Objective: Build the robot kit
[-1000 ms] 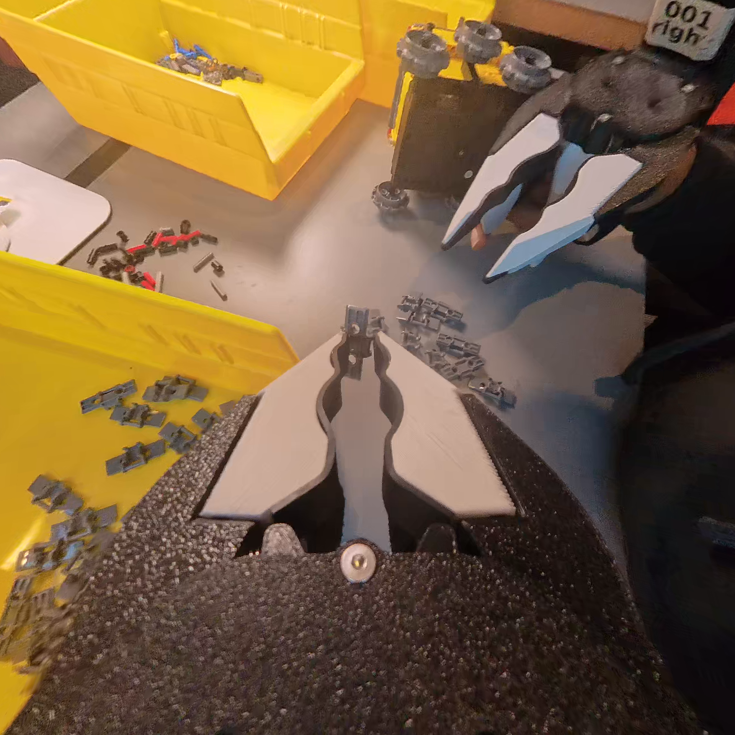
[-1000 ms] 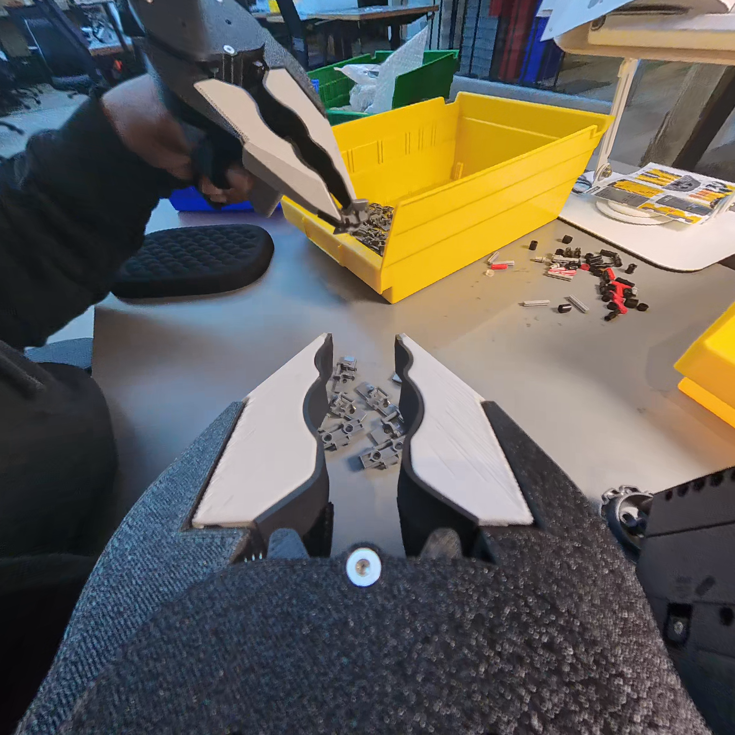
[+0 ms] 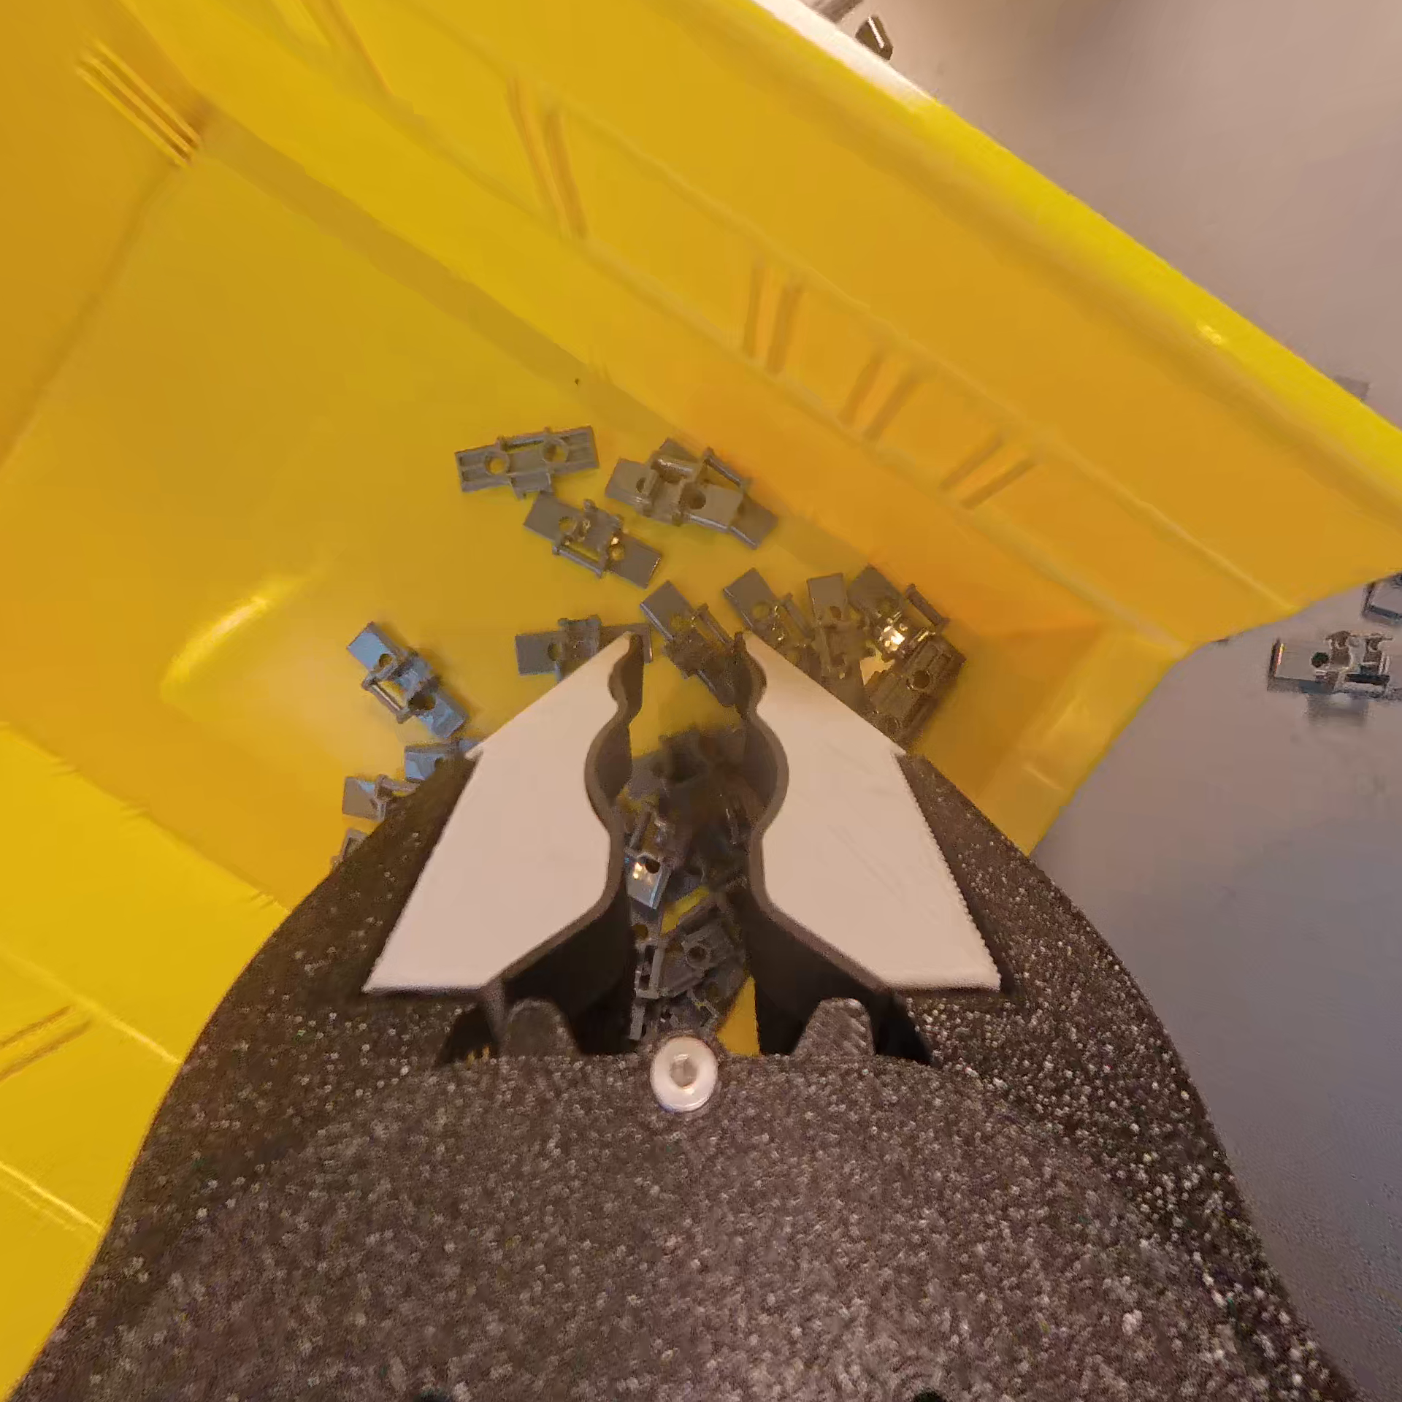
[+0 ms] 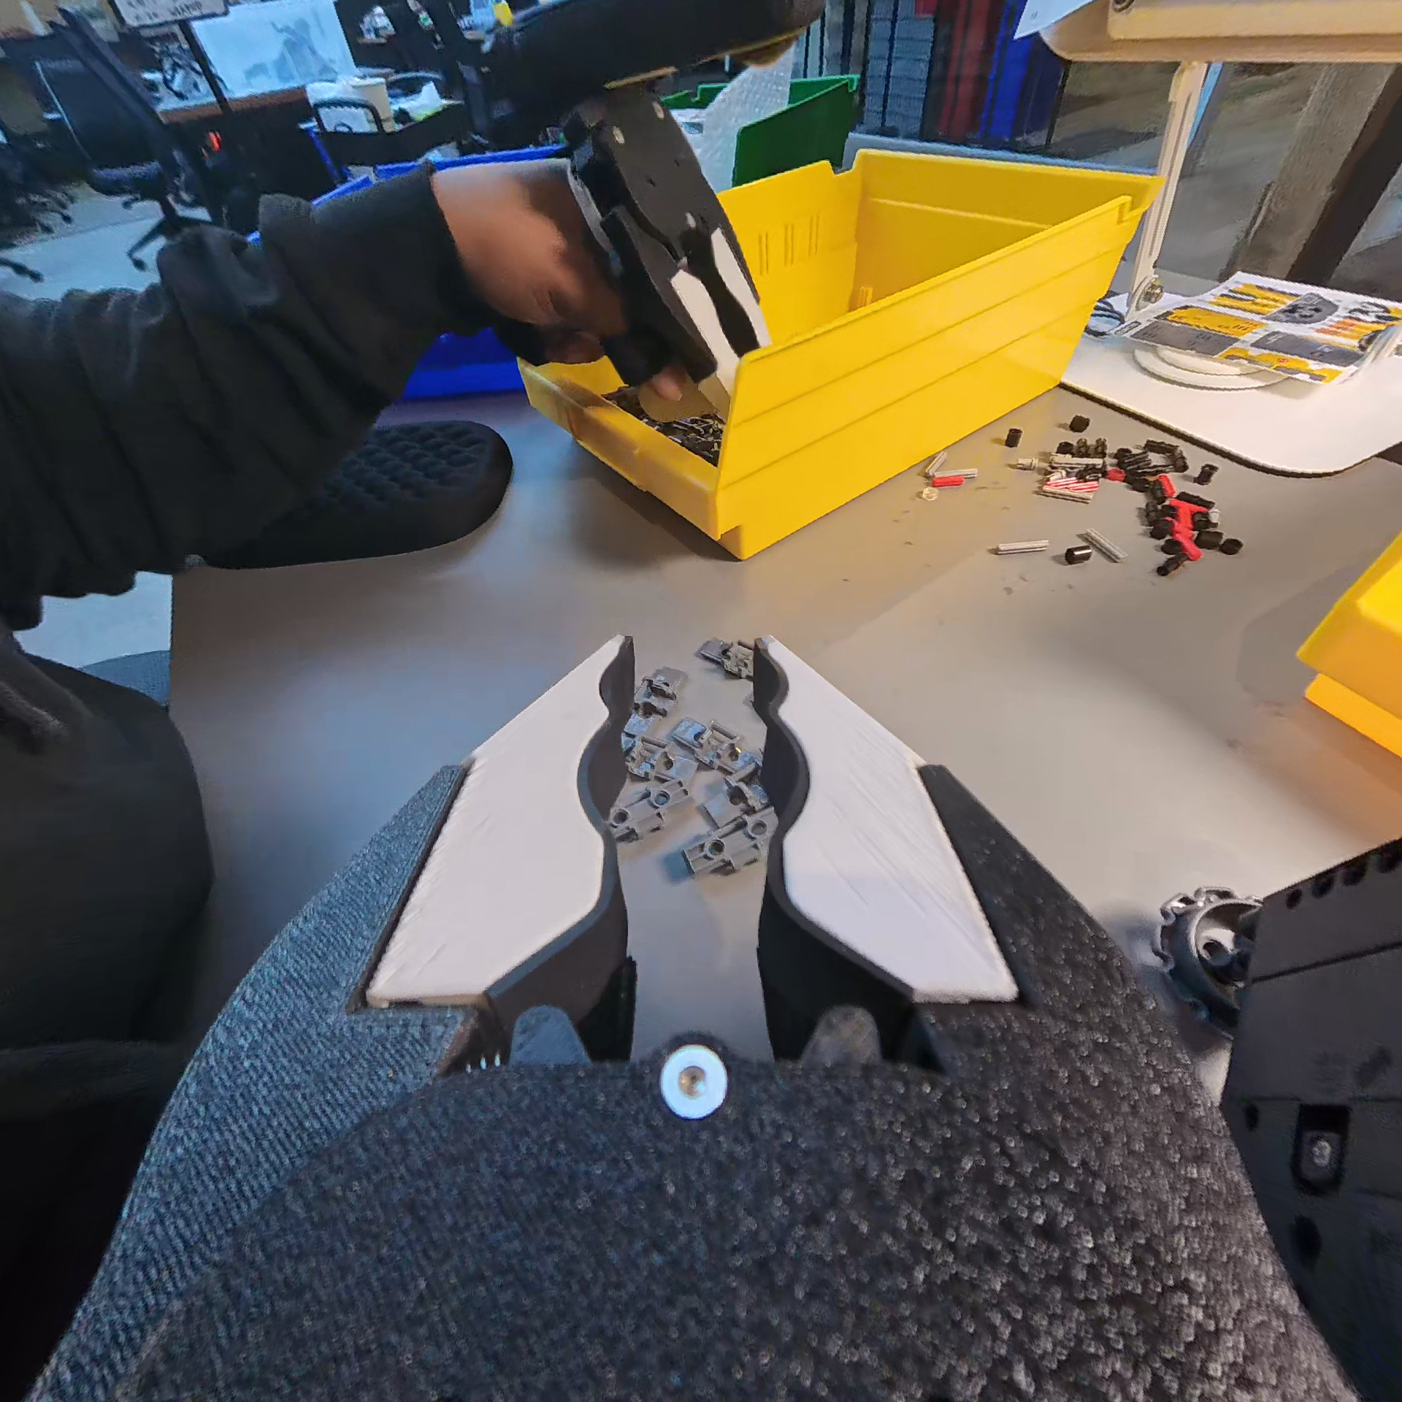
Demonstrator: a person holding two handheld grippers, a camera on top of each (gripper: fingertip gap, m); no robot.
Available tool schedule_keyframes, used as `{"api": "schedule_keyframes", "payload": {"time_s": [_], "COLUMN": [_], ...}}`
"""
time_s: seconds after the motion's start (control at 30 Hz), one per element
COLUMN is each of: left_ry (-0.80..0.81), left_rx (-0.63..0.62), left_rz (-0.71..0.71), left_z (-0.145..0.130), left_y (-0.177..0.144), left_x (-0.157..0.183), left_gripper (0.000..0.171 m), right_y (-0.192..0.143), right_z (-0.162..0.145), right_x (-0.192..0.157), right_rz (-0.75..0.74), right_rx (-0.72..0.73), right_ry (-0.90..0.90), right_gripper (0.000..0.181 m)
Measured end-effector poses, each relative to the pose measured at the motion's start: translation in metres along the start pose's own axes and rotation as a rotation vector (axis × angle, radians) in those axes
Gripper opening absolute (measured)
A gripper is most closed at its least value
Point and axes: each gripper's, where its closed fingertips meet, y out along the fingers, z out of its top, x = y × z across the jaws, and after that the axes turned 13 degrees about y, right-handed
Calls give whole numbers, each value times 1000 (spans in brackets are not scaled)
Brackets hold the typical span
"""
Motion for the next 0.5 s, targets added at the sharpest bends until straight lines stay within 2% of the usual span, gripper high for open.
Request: {"api": "schedule_keyframes", "payload": {"time_s": [0.1,0.33,0.4,0.5], "left_ry": [-2,17,17,47], "left_rx": [-20,-2,87,339], "left_rz": [-45,-22,-10,-92], "left_z": [-1,-4,6,39], "left_y": [7,0,-16,-57], "left_x": [2,-4,-1,29], "left_gripper": [19,18,18,17], "right_y": [-1,-3,-4,-3], "right_z": [-1,-3,-1,7], "right_x": [2,4,5,2], "right_rz": [2,1,-1,13], "right_rx": [3,9,21,53], "right_ry": [8,15,17,23], "right_gripper": [31,31,31,31]}}
